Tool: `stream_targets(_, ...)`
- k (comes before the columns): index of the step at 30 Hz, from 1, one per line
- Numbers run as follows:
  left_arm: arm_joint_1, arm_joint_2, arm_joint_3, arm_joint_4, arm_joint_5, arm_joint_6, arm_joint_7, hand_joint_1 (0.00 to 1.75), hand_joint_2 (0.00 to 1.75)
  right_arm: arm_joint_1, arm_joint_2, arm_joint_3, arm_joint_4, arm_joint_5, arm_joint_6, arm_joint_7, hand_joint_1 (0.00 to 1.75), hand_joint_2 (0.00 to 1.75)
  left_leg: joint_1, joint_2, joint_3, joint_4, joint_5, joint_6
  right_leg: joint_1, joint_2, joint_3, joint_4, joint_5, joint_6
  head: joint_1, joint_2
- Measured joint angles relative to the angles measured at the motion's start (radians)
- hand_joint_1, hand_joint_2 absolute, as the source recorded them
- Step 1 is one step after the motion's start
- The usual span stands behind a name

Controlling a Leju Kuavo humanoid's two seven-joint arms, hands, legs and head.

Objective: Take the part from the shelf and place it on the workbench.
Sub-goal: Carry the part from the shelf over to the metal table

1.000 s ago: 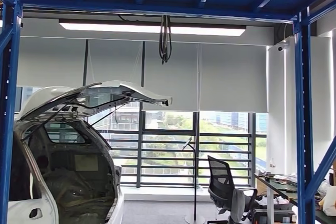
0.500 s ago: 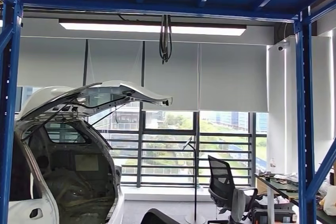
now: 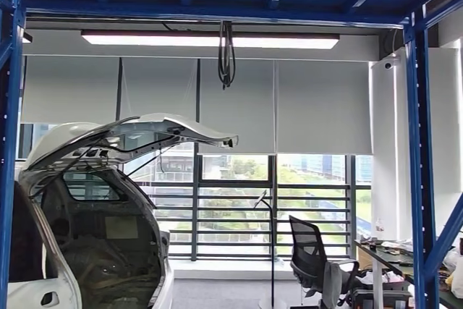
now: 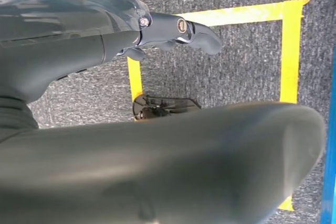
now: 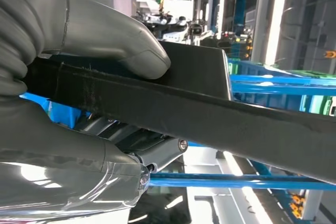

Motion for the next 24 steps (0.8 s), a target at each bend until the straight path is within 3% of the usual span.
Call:
stream_targets(3, 0.007, 0.003, 0.000, 0.000, 0.000, 0.000, 0.001, 0.00, 1.75, 0.000, -0.005, 0.005, 0.000, -0.001, 0.000, 0.000, 1.75, 1.75, 0.003, 0.000, -0.001, -0.001, 0.000, -0.015, 0.004, 0.003, 0.001, -0.012, 0.002, -0.017, 0.001, 0.000)
stream_targets(5, 0.010, 0.006, 0.000, 0.000, 0.000, 0.000, 0.002, 0.00, 1.75, -0.001, -0.007, 0.008, 0.000, -0.001, 0.000, -0.001, 1.75, 1.75, 0.004, 0.001, -0.014, 0.034, -0.034, -0.022, 0.001, -0.001, 0.001, -0.019, 0.008, -0.029, 0.001, 0.000)
stream_targets(8, 0.014, 0.011, 0.000, 0.000, -0.001, 0.002, 0.007, 0.00, 1.75, 0.001, -0.009, 0.012, 0.001, -0.001, 0.000, -0.002, 1.75, 1.75, 0.004, 0.001, -0.083, 0.206, -0.131, -0.028, 0.002, -0.006, -0.003, -0.021, 0.012, -0.040, 0.001, 0.000)
stream_targets(9, 0.016, 0.013, 0.000, 0.000, -0.001, 0.002, 0.010, 0.00, 1.75, 0.002, -0.011, 0.013, 0.001, -0.001, 0.000, -0.002, 1.75, 1.75, 0.004, 0.001, -0.100, 0.254, -0.147, -0.029, 0.002, -0.007, -0.005, -0.021, 0.013, -0.042, 0.001, 0.000)
stream_targets(10, 0.019, 0.015, 0.000, 0.000, -0.001, 0.003, 0.012, 0.00, 1.75, 0.003, -0.013, 0.014, 0.002, -0.001, 0.001, -0.003, 1.75, 1.75, 0.005, 0.001, -0.103, 0.270, -0.146, -0.031, 0.002, -0.007, -0.006, -0.021, 0.015, -0.042, 0.001, 0.000)
stream_targets(11, 0.021, 0.017, 0.000, 0.000, -0.001, 0.003, 0.013, 0.00, 1.75, 0.004, -0.015, 0.015, 0.003, -0.001, 0.001, -0.003, 1.75, 1.75, 0.006, 0.002, -0.087, 0.245, -0.126, -0.031, 0.002, -0.007, -0.007, -0.021, 0.016, -0.041, 0.001, 0.000)
stream_targets(13, 0.021, 0.021, 0.000, 0.000, -0.001, 0.003, 0.016, 0.00, 1.75, 0.004, -0.017, 0.016, 0.004, -0.002, 0.003, -0.004, 1.75, 1.75, 0.009, 0.002, -0.016, 0.115, -0.065, -0.033, 0.001, -0.006, -0.009, -0.018, 0.019, -0.037, 0.001, 0.000)
stream_targets(15, 0.020, 0.025, 0.001, 0.000, -0.001, 0.003, 0.021, 0.00, 1.75, 0.003, -0.019, 0.016, 0.004, -0.004, 0.006, -0.007, 1.75, 1.75, 0.009, 0.001, 0.033, 0.015, -0.032, -0.031, 0.005, -0.005, -0.015, -0.011, 0.023, -0.027, 0.001, 0.000)
stream_targets(17, 0.023, 0.028, 0.001, 0.000, -0.001, 0.004, 0.027, 0.00, 1.75, 0.002, -0.020, 0.017, 0.004, -0.005, 0.008, -0.010, 1.75, 1.75, 0.005, 0.000, 0.035, 0.000, -0.027, -0.022, 0.007, -0.004, -0.020, -0.009, 0.031, -0.013, 0.001, 0.000)
stream_targets(19, 0.027, 0.032, 0.001, 0.000, -0.001, 0.004, 0.032, 0.00, 1.75, 0.002, -0.023, 0.019, 0.005, -0.006, 0.010, -0.011, 1.75, 1.75, 0.004, 0.002, 0.028, 0.000, -0.017, -0.006, 0.003, -0.004, -0.023, -0.006, 0.026, -0.002, 0.001, 0.000)
stream_targets(21, 0.027, 0.037, 0.002, 0.000, -0.001, 0.004, 0.033, 0.00, 1.75, 0.002, -0.025, 0.019, 0.005, -0.007, 0.011, -0.012, 1.75, 1.75, 0.004, 0.006, 0.016, -0.002, -0.004, 0.012, 0.002, -0.004, -0.043, 0.053, -0.032, 0.005, 0.001, 0.000)
stream_targets(23, 0.027, 0.041, 0.002, 0.000, -0.001, 0.005, 0.036, 0.00, 1.75, 0.002, -0.028, 0.019, 0.006, -0.007, 0.012, -0.012, 1.75, 1.75, -0.001, 0.008, 0.000, -0.001, 0.008, 0.022, 0.001, -0.005, -0.079, 0.177, -0.119, 0.008, 0.001, 0.000)
stream_targets(24, 0.028, 0.043, 0.003, 0.000, -0.002, 0.005, 0.040, 0.00, 1.75, 0.002, -0.029, 0.019, 0.006, -0.008, 0.013, -0.012, 1.75, 1.75, -0.004, 0.009, -0.008, -0.001, 0.014, 0.025, 0.002, -0.005, -0.091, 0.232, -0.148, 0.008, 0.001, 0.000)
